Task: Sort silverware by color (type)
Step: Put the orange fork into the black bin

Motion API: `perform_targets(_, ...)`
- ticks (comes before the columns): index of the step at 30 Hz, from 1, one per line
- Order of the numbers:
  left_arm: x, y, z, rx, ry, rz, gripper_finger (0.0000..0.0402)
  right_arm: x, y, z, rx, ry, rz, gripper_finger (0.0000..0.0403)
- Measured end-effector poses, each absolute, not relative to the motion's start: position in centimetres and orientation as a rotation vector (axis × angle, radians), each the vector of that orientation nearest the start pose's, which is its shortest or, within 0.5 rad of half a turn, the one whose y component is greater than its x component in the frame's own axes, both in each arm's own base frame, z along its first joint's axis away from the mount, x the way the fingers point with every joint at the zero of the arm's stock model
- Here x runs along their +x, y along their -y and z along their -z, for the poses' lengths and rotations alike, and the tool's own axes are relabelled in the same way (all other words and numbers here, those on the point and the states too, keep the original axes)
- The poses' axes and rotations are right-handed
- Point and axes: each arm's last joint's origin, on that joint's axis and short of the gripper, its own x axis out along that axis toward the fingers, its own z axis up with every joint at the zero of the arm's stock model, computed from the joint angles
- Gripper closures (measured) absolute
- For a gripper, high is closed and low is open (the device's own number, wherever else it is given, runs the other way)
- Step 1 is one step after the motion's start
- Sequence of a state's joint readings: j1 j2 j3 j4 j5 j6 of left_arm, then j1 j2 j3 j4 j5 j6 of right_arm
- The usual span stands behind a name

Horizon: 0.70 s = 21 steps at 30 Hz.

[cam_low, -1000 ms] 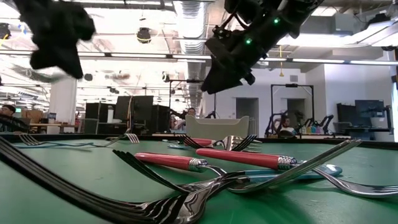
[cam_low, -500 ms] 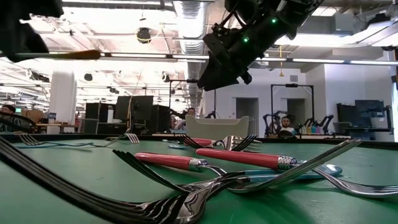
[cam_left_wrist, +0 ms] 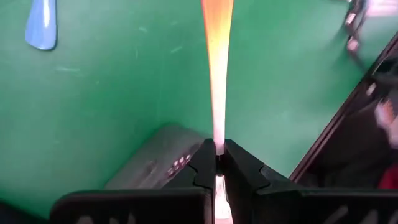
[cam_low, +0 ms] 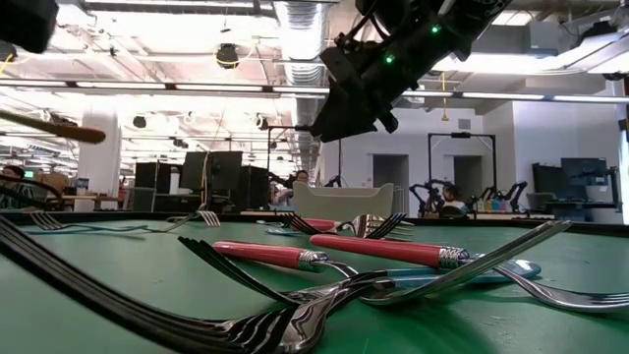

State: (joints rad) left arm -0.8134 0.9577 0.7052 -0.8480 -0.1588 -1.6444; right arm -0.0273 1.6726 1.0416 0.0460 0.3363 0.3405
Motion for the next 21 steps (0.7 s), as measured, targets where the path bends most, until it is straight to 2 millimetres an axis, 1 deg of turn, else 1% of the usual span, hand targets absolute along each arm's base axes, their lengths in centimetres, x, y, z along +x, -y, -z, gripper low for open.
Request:
perform_targets(5,9.7,13.9,-22.8,-0.984,-0.991,-0.363,0.0399,35.9,1.9,-21.8,0.23,-0.515,0.445,0.0237)
perform_targets(11,8.1,16.9,-21.0,-0.973,-1.025,-0.39,0.0399,35.9,2.0,-21.8,0.221,-0.517,0.446,0.0237)
perform_targets(14,7.7,18.1,-20.3,-0.947,-0.995,-0.362,0.0399,35.9,2.0,-21.8,0.221,-0.517,0.446,0.0237)
perform_targets(17,7.3,19.0,-19.7,-0.896,-0.928,-0.31,0.0399,35.9,2.0,-21.8,0.225,-0.516,0.446,0.0237)
perform_targets(21,6.6,19.9,-18.8,-0.811,-0.866,-0.281,0.0398,35.9,1.9,-21.8,0.243,-0.512,0.449,0.0237)
